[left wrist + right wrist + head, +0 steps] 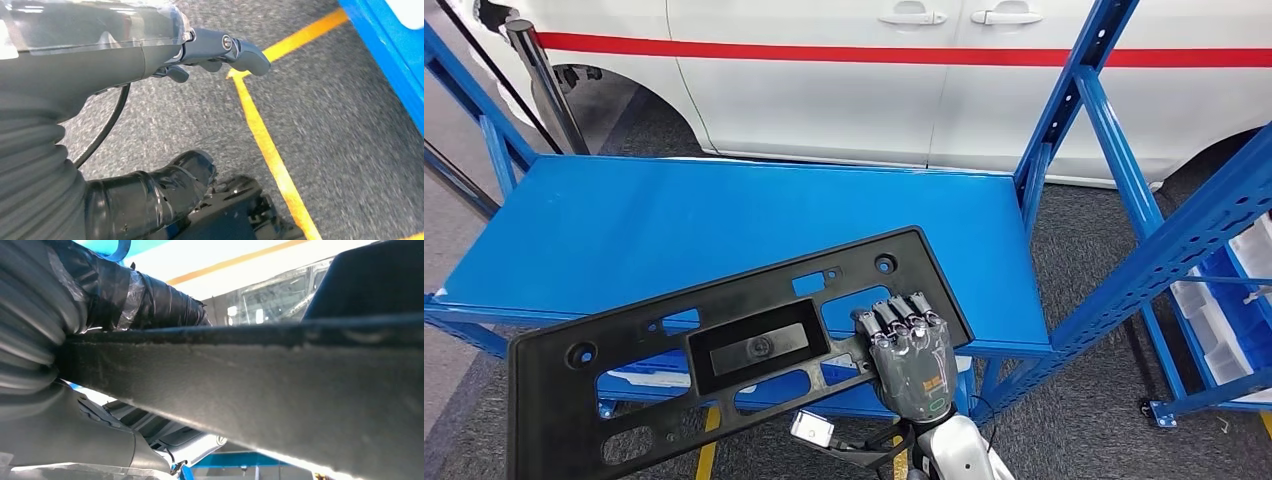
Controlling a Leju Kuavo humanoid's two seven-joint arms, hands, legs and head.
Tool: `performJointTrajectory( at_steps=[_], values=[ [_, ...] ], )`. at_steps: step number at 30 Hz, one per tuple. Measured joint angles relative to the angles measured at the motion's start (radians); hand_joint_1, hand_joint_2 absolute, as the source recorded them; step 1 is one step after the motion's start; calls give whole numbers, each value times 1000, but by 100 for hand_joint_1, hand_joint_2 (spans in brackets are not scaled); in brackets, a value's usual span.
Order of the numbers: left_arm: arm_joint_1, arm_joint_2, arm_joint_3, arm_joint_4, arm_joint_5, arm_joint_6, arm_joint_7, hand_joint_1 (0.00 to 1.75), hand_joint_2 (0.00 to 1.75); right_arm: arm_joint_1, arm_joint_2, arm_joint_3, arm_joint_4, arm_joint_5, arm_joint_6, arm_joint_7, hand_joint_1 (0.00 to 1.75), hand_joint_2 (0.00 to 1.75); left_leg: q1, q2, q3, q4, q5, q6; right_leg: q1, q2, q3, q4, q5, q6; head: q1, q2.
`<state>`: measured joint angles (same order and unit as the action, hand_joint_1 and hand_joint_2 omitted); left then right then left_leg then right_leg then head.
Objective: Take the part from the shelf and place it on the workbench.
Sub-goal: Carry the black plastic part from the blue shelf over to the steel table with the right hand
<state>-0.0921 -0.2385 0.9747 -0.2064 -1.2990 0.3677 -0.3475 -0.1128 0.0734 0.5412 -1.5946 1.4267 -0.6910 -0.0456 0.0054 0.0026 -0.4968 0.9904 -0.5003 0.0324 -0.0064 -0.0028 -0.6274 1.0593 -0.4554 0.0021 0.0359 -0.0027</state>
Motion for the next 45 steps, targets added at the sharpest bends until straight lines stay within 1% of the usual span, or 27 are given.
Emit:
performJointTrajectory(
  at_steps=[3, 4, 5, 6, 7, 10, 11, 14, 16, 19, 20, 21, 22, 25, 26, 28, 30, 31, 34, 35, 36, 37, 39, 41, 42, 43, 45],
  values=[
    [-1, 0, 0, 0, -1, 0, 0, 0, 175, 1, 0, -6, 0, -4, 0, -2, 175, 175, 1, 5, -25, 0, 22, 16, -1, 2, -54, 152, -118, 8, 1, 0],
    [-1, 0, 0, 0, -1, 0, 0, 0, 175, 3, 0, -7, 1, -6, 0, -2, 175, 175, 0, 5, -36, 4, 27, 17, -2, 2, -72, 213, -147, 11, 0, 0],
    [0, 0, 0, 0, -1, 0, 0, 0, 175, 4, 0, -9, 1, -7, 0, -2, 175, 175, -1, 6, -47, 8, 31, 17, -3, 2, -77, 248, -154, 12, 1, 0],
    [1, 0, 0, 0, -1, 0, 0, 0, 175, 5, 0, -10, 2, -7, 0, -2, 175, 175, -1, 6, -57, 13, 34, 16, -5, 2, -66, 249, -142, 13, 0, 0],
    [1, 0, 0, 0, -1, 0, 0, 0, 175, 6, 0, -11, 2, -7, 0, -3, 175, 175, -1, 6, -66, 20, 37, 15, -6, 2, -35, 212, -117, 14, 1, 0],
    [0, 0, 0, 0, -1, 0, 0, 0, 175, 5, 0, -12, 2, -7, 0, -3, 175, 175, -3, 6, -88, 39, 41, 7, -5, 2, 79, 28, -69, 8, 0, 0],
    [0, 0, 0, 0, -1, 0, 0, 0, 175, 5, 0, -12, 2, -8, 0, -3, 175, 175, -4, 5, -93, 43, 44, 1, -3, 3, 93, -2, -69, 4, 0, 0],
    [0, 0, 0, 0, -1, 0, 1, 0, 175, 5, 0, -13, 2, -10, 0, -4, 175, 175, -3, 4, -102, 48, 50, -19, -1, 2, 85, -15, -57, -13, 0, 0],
    [1, 0, 0, 0, -1, 1, 1, 0, 175, 5, 1, -15, 2, -10, 0, -6, 175, 175, -1, 2, -119, 87, 9, -29, -6, -1, 76, -21, -42, -28, -1, 0],
    [1, 0, 0, 0, -2, 2, 2, 0, 175, 5, 4, -16, 3, -12, 0, -10, 175, 175, 4, 1, -176, 266, -113, -42, -6, -5, 46, -20, -20, -37, -3, 0],
    [1, 0, 0, 0, -2, 2, 3, 0, 175, 5, 4, -16, 4, -12, 0, -10, 175, 175, 5, 1, -184, 310, -129, -44, -5, -7, 35, -18, -13, -37, -3, 0],
    [1, 0, 0, 0, -2, 2, 3, 0, 175, 5, 4, -16, 5, -13, 0, -11, 175, 175, 5, 1, -178, 326, -127, -45, -5, -8, 23, -15, -6, -37, -3, 0],
    [1, 0, 0, 0, -2, 2, 3, 0, 175, 5, 4, -16, 7, -13, 0, -12, 175, 175, 6, 1, -154, 303, -104, -45, -5, -8, 12, -11, 0, -36, -3, 0],
    [-1, 1, 0, 0, -2, 3, 4, 0, 175, 5, 6, -16, 10, -14, 0, -13, 175, 175, 6, -1, -26, 107, -40, -42, -5, -7, -15, -1, 17, -26, -3, 0],
    [-1, 1, 0, 0, -2, 3, 4, 0, 175, 4, 7, -17, 10, -14, 0, -13, 175, 175, 4, -3, 2, 58, -37, -38, -4, -7, -20, -1, 24, -20, -3, 0],
    [-1, 1, 0, 0, -2, 3, 4, 0, 175, 4, 9, -17, 10, -14, 0, -13, 175, 175, -1, -7, 17, 21, -38, -30, -3, -7, -24, -5, 41, -9, -2, 0],
    [1, 0, 0, 0, -2, 4, 5, 0, 175, 4, 9, -17, 11, -15, 0, -14, 175, 175, 3, -4, 6, 16, -21, -15, -3, -5, -30, -5, 44, 2, -2, 0],
    [0, 0, 0, 0, -2, 4, 6, 0, 175, 4, 9, -18, 13, -16, 0, -14, 175, 175, 4, -2, -3, 14, -10, -5, -2, -2, -37, 11, 22, 7, -1, 0],
    [-2, 0, 0, 0, -2, 4, 6, 0, 175, 4, 9, -18, 18, -18, 0, -15, 175, 175, -1, 3, -41, 17, 20, 16, -3, 1, -75, 157, -113, 11, -1, 0],
    [-2, 0, 0, 0, -2, 4, 6, 0, 175, 4, 9, -18, 19, -19, 0, -15, 175, 175, -5, 4, -56, 21, 28, 18, -4, 1, -84, 214, -141, 11, -1, 0],
    [-1, 0, 0, 0, -2, 4, 6, 0, 175, 4, 9, -18, 21, -19, 0, -15, 175, 175, -8, 5, -71, 26, 36, 19, -4, 1, -84, 252, -146, 9, -1, 0],
    [-1, 0, 0, 0, -2, 4, 6, 0, 175, 4, 9, -19, 23, -20, 0, -15, 175, 175, -11, 6, -86, 30, 43, 19, -3, 1, -69, 259, -129, 6, -1, 0],
    [-1, 0, 0, 0, -2, 4, 6, 0, 175, 4, 9, -19, 25, -22, 0, -15, 175, 175, -15, 6, -111, 38, 56, 18, 1, 2, 5, 176, -76, -6, -1, 0],
    [-1, -1, 0, 0, -2, 4, 6, 0, 175, 2, 9, -18, 25, -23, 0, -15, 175, 175, -18, 5, -126, 43, 71, 12, 9, 2, 94, 40, -72, -21, -2, 0],
    [0, -1, 0, 0, -2, 4, 6, 0, 175, 1, 9, -18, 24, -23, 0, -15, 175, 175, -17, 5, -130, 42, 79, 7, 13, 2, 119, -5, -78, -26, -2, 0],
    [0, -1, 0, 0, -2, 4, 6, 0, 175, 1, 9, -19, 24, -23, 0, -15, 175, 175, -15, 6, -133, 39, 89, 1, 17, 2, 129, -30, -82, -28, -1, 0],
    [0, -1, 0, 0, -3, 4, 6, 0, 175, 0, 9, -19, 24, -24, 0, -15, 175, 175, -12, 4, -137, 30, 100, -11, 16, 0, 122, -48, -59, -32, -1, 0]
  ],
)
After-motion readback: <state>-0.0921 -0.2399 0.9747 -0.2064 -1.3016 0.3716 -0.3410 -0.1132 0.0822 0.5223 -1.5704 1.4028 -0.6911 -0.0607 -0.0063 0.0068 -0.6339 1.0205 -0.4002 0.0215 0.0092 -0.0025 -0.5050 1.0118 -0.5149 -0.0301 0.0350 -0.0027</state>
